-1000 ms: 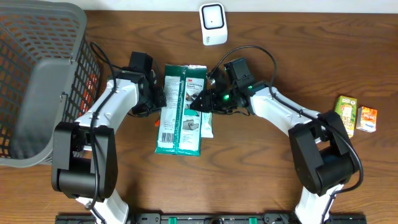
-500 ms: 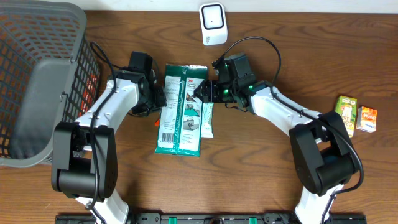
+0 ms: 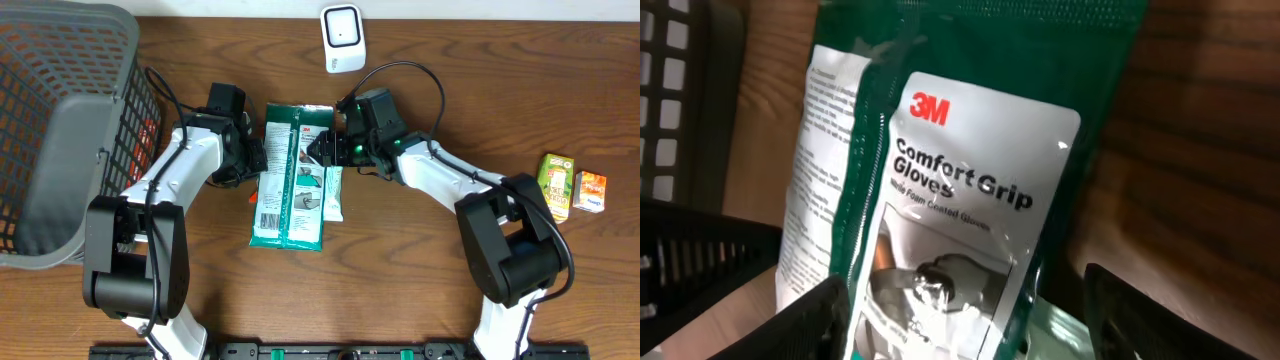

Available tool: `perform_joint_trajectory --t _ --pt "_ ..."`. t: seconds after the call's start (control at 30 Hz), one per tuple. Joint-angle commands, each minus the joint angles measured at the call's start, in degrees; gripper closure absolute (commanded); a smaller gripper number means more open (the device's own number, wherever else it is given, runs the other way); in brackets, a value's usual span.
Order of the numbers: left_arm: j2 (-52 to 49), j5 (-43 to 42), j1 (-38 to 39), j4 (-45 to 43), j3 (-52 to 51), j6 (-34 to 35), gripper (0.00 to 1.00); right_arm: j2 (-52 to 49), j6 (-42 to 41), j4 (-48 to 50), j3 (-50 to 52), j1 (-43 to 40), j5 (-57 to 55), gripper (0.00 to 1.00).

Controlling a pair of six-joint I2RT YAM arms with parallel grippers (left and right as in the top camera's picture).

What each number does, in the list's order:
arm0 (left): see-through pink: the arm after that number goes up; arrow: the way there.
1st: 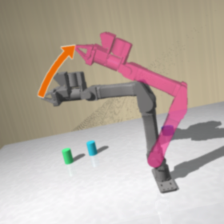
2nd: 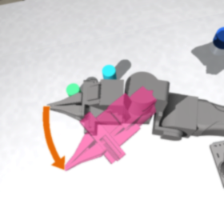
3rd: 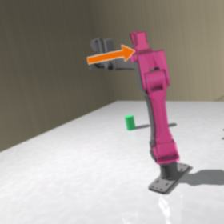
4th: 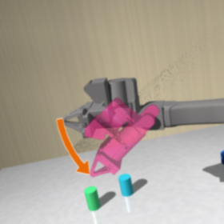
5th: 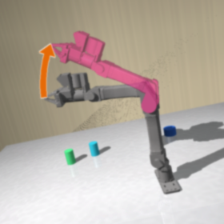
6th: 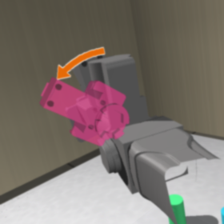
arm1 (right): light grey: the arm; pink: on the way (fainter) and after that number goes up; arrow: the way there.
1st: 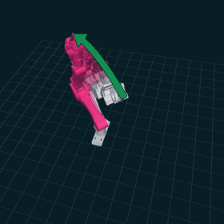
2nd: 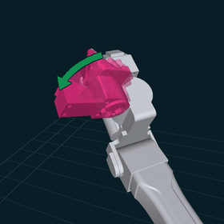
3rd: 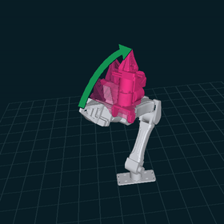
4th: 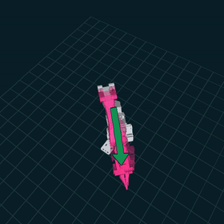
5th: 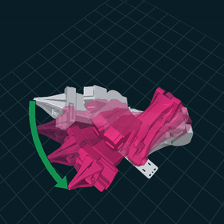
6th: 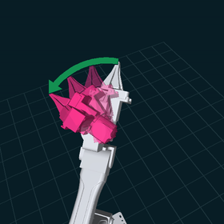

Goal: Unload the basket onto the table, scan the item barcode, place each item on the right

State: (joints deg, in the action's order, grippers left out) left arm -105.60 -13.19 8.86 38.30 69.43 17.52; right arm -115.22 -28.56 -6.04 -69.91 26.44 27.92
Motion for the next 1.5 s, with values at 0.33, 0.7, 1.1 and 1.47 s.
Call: perform_joint_trajectory --t 0.33,0.7,1.1,1.47 --pt "-0.2 0.2 0.0 0.0 -0.8 -1.0 0.89 -2.4 1.3 8.3 -0.1 1.0 13.7 0.41" --pt "-0.2 0.2 0.0 0.0 -0.8 -1.0 0.89 -2.4 1.2 4.6 -0.1 1.0 18.0 0.41" --pt "-0.2 0.2 0.0 0.0 -0.8 -1.0 0.89 -2.4 -4.2 0.9 -0.1 0.8 18.1 0.42" --pt "-0.2 0.2 0.0 0.6 -0.8 -1.0 0.89 -2.4 -7.9 -0.3 -0.2 -0.6 18.1 0.43"
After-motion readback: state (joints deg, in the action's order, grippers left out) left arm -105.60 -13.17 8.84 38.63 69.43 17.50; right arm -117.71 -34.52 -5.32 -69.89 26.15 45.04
